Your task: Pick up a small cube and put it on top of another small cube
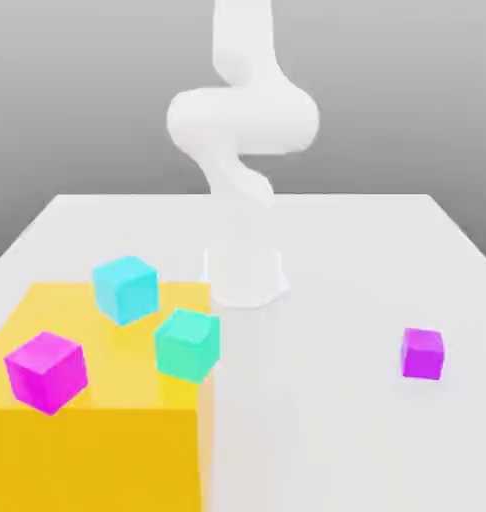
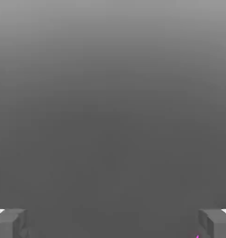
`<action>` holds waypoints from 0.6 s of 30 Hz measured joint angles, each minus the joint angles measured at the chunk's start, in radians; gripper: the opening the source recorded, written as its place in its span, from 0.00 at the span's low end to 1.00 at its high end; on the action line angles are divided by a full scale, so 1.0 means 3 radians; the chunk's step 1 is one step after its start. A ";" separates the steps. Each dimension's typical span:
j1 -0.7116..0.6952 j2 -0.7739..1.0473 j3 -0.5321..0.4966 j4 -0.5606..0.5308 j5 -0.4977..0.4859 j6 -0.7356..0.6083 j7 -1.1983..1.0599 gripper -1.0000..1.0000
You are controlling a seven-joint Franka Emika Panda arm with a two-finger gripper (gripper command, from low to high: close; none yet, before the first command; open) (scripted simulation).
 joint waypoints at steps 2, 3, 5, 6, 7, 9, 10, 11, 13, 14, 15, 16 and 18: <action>0.0134 0.0251 0.0138 -0.0164 -0.0053 0.0164 -0.0120 0.50; 0.0201 0.0374 0.0201 -0.0243 -0.0078 0.0243 -0.0179 0.50; 0.0332 0.0617 0.0320 -0.0398 -0.0124 0.0398 -0.0299 0.50; 0.0399 0.0738 0.0376 -0.0475 -0.0145 0.0476 -0.0359 0.50; 0.0464 0.0859 0.0433 -0.0552 -0.0164 0.0551 -0.0420 0.50; 0.0602 0.1103 0.0539 -0.0708 -0.0196 0.0709 -0.0551 0.50; 0.0675 0.1228 0.0591 -0.0787 -0.0209 0.0789 -0.0620 0.50; 0.0747 0.1355 0.0646 -0.0867 -0.0217 0.0872 -0.0694 0.50; 0.0900 0.1621 0.0759 -0.1033 -0.0223 0.1044 -0.0856 0.50; 0.0985 0.1761 0.0817 -0.1119 -0.0219 0.1136 -0.0947 0.50; 0.1080 0.1898 0.0864 -0.1204 -0.0210 0.1226 -0.1040 0.50; 0.1161 0.2024 0.0920 -0.1287 -0.0184 0.1313 -0.1141 0.50; 0.1404 0.2257 0.1051 -0.1448 -0.0088 0.1480 -0.1369 0.50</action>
